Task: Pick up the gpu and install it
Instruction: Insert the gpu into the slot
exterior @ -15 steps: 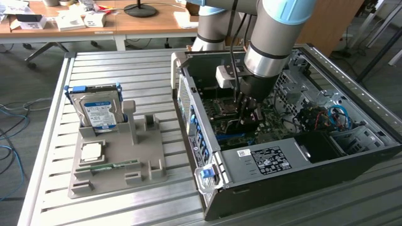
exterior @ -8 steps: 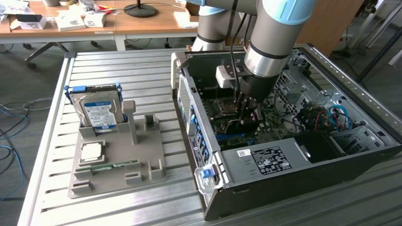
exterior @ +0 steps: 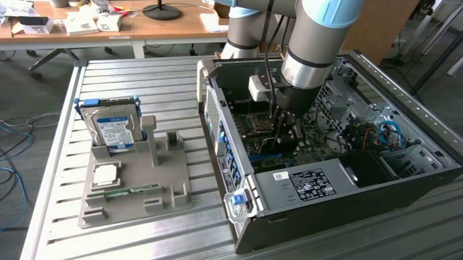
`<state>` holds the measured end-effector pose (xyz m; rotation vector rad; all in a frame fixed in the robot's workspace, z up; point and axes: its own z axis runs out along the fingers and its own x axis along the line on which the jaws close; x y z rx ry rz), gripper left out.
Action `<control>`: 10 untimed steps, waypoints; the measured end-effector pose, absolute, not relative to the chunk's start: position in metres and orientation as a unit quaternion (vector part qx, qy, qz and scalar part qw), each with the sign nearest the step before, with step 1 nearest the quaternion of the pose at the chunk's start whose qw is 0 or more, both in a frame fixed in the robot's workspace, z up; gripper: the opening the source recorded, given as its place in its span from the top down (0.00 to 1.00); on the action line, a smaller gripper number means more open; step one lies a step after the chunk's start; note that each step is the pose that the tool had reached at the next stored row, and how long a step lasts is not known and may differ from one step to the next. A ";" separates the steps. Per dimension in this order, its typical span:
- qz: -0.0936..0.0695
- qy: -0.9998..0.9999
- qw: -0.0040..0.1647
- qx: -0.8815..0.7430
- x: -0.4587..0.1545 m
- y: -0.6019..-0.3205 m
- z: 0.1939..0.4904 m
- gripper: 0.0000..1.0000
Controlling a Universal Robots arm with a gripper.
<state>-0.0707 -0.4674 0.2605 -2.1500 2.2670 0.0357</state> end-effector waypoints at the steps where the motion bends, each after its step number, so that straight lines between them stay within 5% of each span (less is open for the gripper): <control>1: 0.011 0.726 0.008 -0.688 -0.071 -0.467 0.260 0.74; 10: 0.010 0.727 0.007 -0.686 -0.071 -0.467 0.260 0.74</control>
